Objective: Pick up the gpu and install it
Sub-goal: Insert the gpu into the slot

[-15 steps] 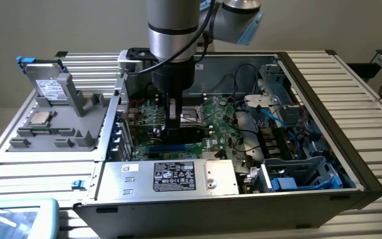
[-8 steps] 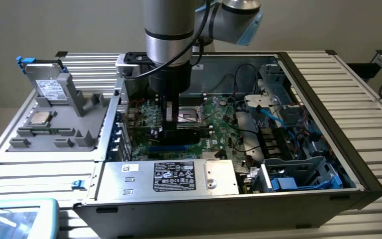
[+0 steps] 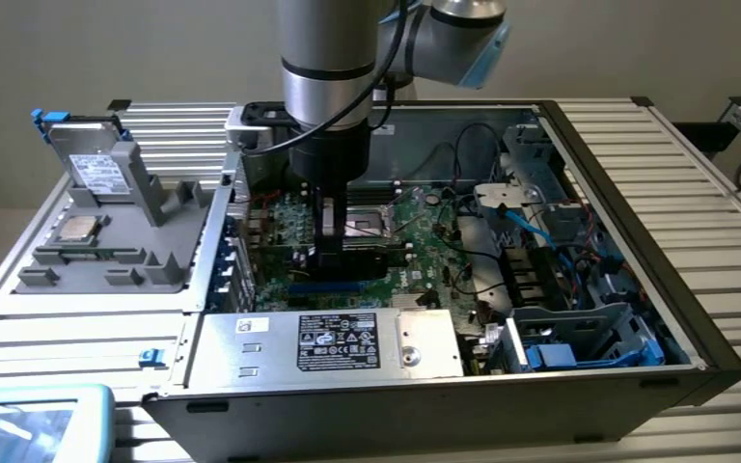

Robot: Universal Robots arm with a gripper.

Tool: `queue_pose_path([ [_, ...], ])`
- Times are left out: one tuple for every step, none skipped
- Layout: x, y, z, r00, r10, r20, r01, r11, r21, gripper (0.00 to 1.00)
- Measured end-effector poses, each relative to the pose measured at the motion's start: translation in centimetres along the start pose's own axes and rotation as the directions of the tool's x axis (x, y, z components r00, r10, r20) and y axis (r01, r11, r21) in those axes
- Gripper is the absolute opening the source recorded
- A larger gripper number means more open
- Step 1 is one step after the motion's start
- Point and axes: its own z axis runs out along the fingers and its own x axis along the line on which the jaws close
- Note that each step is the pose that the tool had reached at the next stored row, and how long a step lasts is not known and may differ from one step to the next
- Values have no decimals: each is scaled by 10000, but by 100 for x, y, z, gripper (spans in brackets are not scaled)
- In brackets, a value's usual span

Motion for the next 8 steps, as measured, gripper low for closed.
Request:
queue_pose_path([
  [0,0,0,10000,0,0,0,10000,0,28],
  [0,0,0,10000,0,-1,0,10000,-1,28],
  [0,0,1,10000,0,-2,0,10000,0,28],
  [0,2,6,10000,0,2,0,10000,2,28],
  [0,18,14,10000,1,1,-1,10000,1,28],
  [0,23,15,10000,1,1,-1,10000,2,28],
  [0,23,15,10000,0,0,0,10000,1,28],
  [0,23,15,10000,-1,0,1,10000,1,28],
])
